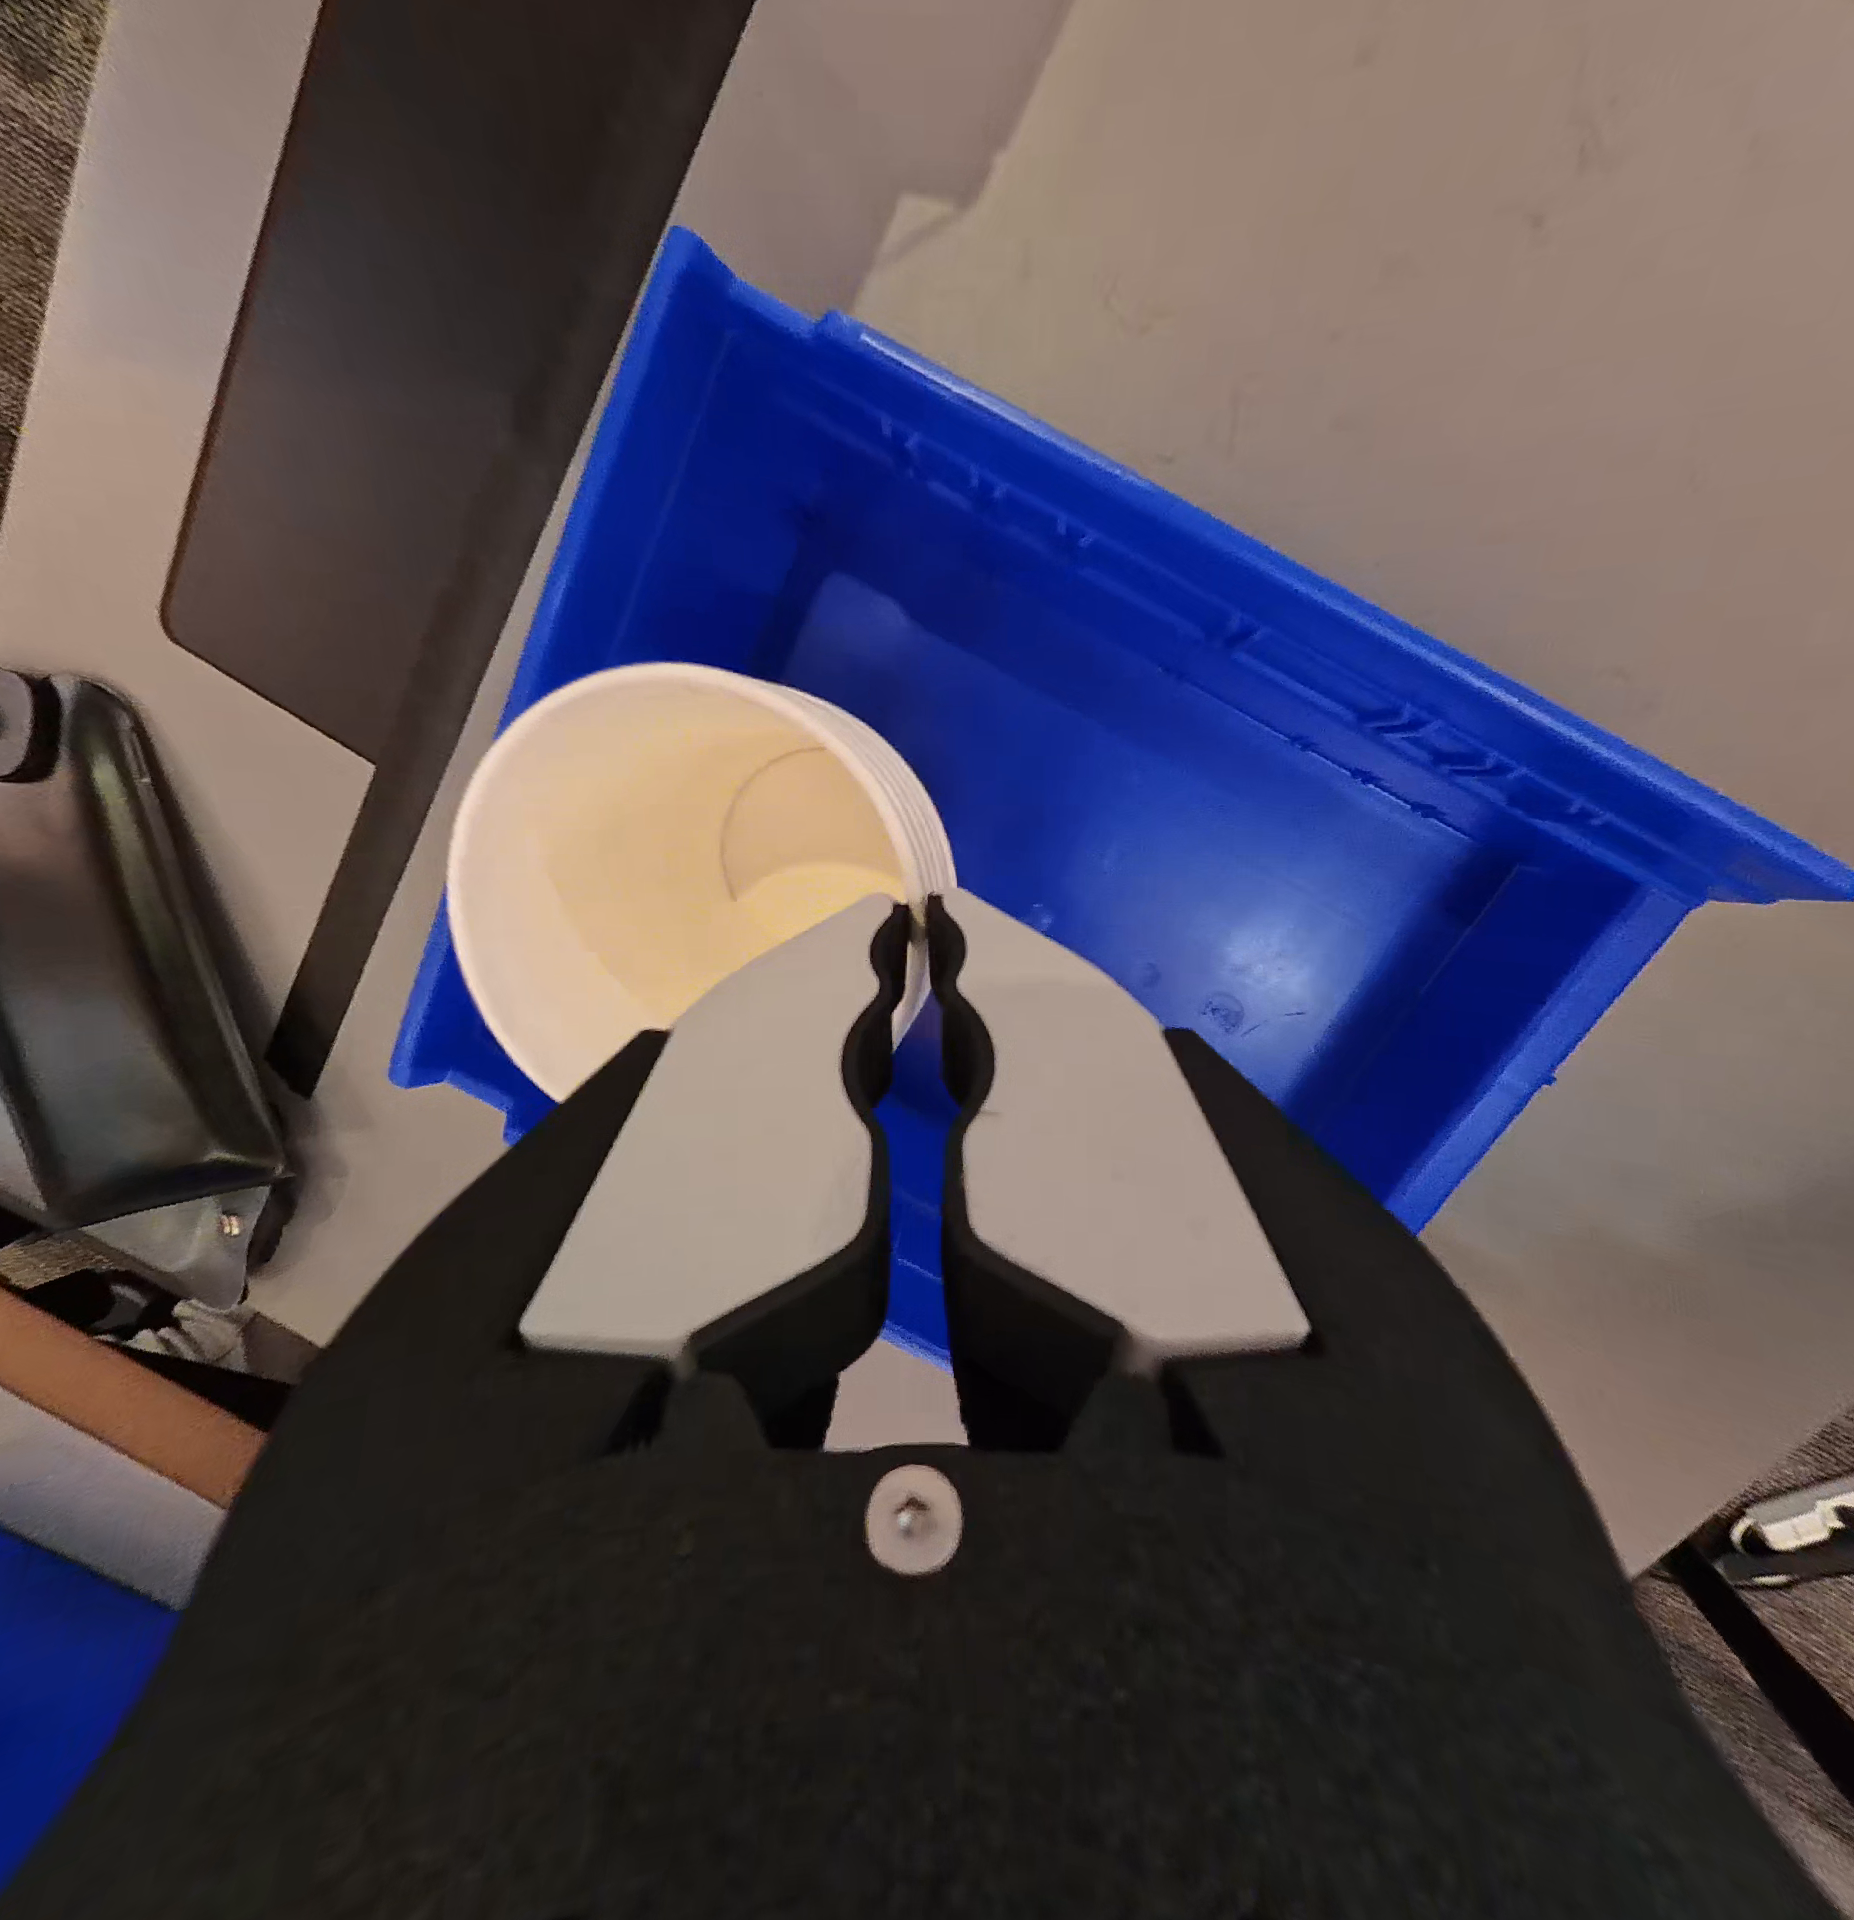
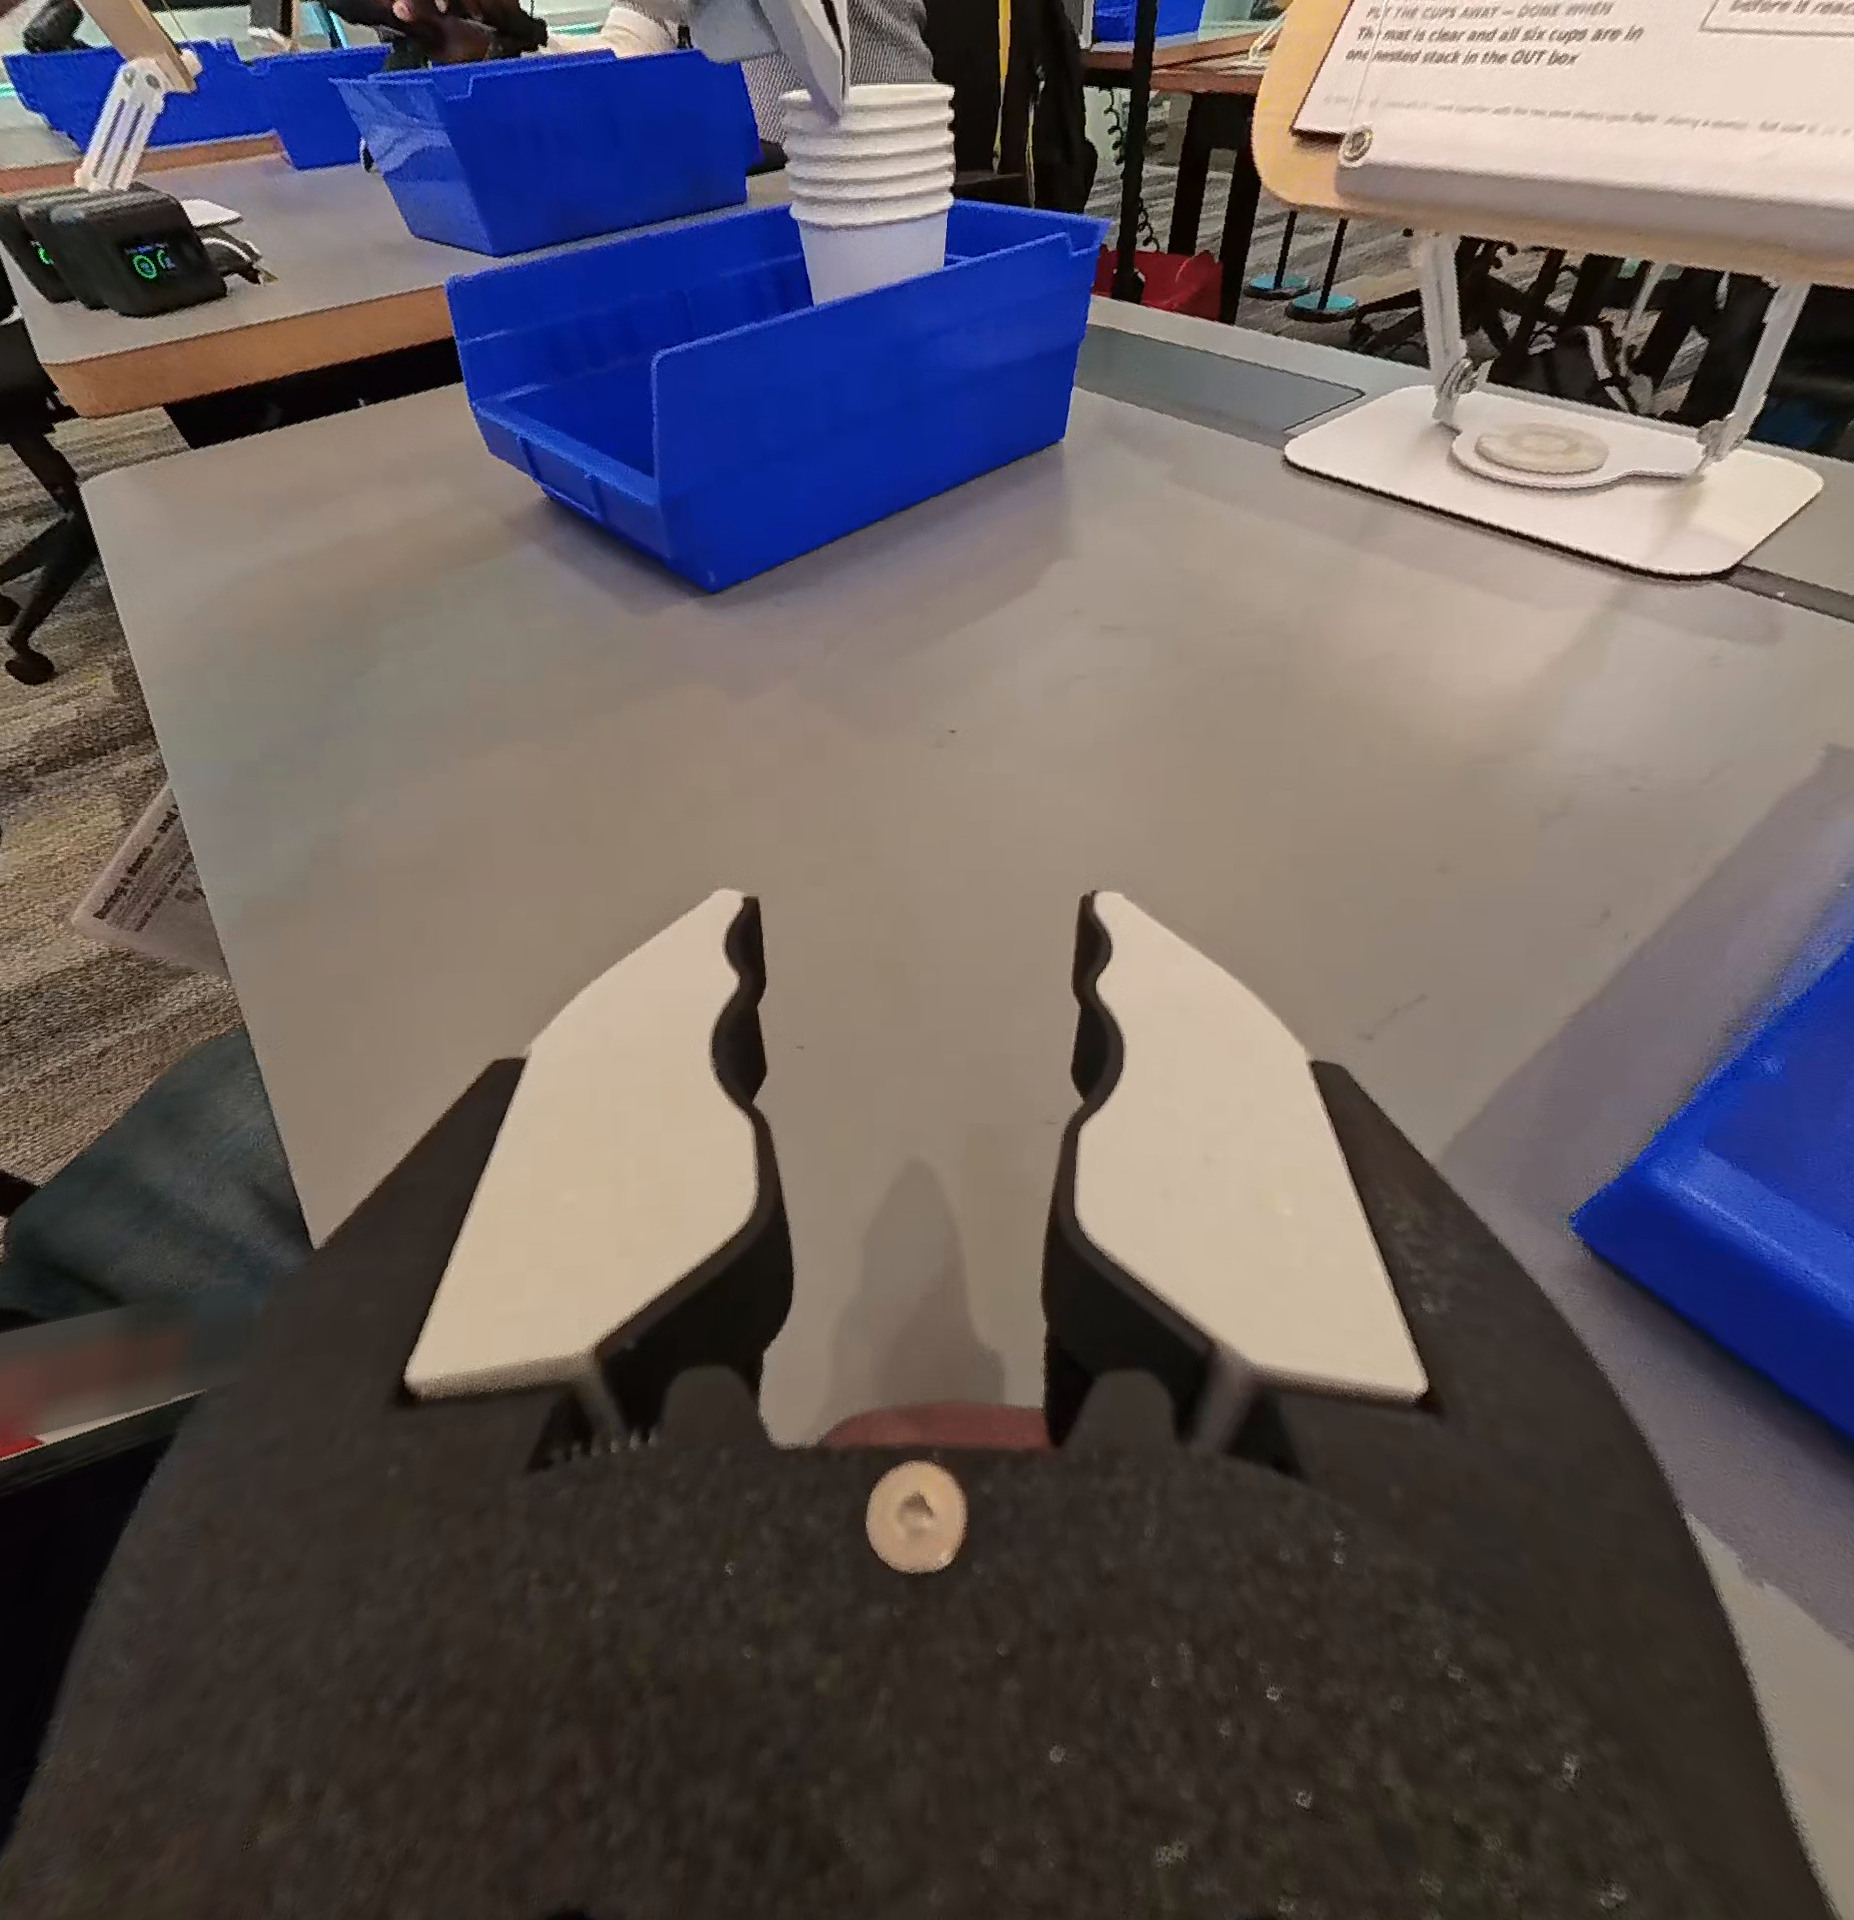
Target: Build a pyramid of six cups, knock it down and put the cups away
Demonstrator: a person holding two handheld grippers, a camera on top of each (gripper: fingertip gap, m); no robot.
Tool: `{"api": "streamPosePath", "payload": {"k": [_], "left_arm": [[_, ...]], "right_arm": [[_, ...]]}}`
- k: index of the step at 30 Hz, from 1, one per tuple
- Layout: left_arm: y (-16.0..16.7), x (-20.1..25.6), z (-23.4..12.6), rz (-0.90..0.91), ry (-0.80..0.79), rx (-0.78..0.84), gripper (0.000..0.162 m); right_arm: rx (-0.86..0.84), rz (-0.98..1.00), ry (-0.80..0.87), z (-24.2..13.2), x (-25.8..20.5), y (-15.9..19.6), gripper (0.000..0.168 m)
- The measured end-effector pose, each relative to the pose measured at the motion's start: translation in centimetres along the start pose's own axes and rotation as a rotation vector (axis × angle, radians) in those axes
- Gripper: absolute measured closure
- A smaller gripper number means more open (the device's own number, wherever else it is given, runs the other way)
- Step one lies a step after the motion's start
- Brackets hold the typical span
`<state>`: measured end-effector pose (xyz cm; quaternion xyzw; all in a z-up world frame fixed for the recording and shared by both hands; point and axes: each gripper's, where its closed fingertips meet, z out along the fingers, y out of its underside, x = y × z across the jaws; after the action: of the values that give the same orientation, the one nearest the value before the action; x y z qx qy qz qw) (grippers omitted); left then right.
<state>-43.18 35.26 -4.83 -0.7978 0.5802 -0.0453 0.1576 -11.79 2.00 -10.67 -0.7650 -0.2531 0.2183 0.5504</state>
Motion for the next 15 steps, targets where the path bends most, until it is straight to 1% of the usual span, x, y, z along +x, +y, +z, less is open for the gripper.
{"api": "streamPosePath", "payload": {"k": [5,9,12,15], "left_arm": [[0.2,-0.2,-0.4,-0.013,0.0,-0.012,0.159],[-0.4,-0.5,-1.5,-0.026,-0.004,0.016,0.159],[-1.0,-0.9,-2.8,-0.023,-0.03,0.031,0.16],[-1.9,-1.4,-5.3,-0.018,-0.077,0.063,0.16]], "right_arm": [[-0.007,-0.004,-0.023,0.3,-0.5,0.0,0.112],[-0.017,-0.004,-0.035,0.5,-0.8,0.1,0.112],[-0.017,0.006,-0.051,0.7,-1.0,0.1,0.112],[-0.014,0.02,-0.072,1.1,-1.0,0.0,0.112]]}}
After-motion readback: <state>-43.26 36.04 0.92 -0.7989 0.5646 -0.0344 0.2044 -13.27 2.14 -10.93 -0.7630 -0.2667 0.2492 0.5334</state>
